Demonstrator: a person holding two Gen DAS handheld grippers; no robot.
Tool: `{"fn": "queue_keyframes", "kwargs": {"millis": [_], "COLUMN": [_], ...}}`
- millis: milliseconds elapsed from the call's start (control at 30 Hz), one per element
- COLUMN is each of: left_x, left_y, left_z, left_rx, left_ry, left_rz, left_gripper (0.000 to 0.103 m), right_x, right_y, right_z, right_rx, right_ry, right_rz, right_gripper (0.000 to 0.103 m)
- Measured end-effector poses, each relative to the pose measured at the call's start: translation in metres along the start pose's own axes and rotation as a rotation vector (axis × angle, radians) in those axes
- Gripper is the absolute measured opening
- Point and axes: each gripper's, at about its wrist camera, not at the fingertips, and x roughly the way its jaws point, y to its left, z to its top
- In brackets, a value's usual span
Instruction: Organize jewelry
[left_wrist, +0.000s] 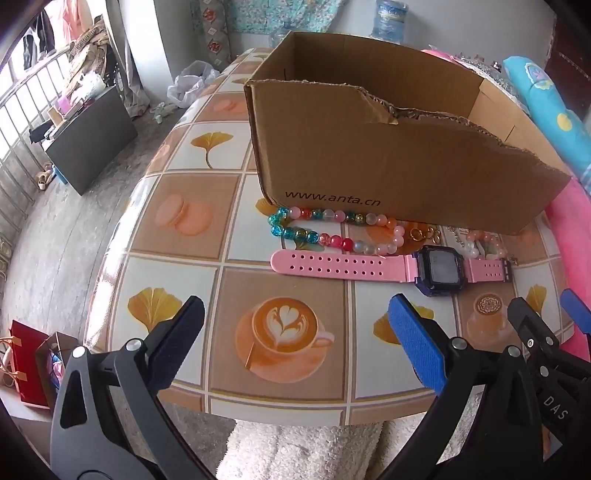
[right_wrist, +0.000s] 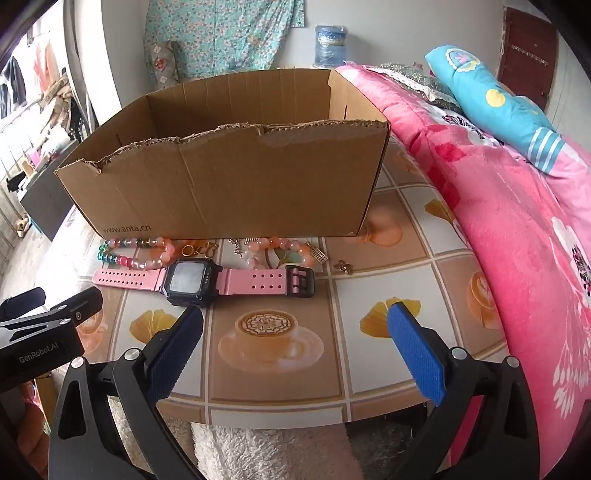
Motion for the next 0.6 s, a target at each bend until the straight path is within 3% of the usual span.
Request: {"fn": "queue_keyframes", "kwargs": {"millis": [600], "left_x": [-0.0022], "left_y": [0.0026], "left_z": [0.0000], "left_rx": [-0.005], "left_ry": [-0.007], "left_rz": [0.009], "left_gripper": [0.096], "right_x": [-0.0037], "right_y": [0.0051], "right_z": [-0.0014], "right_rx": [-0.016], "right_ry": [-0.008], "right_rz": [-0.006], "right_gripper": [0.098]}}
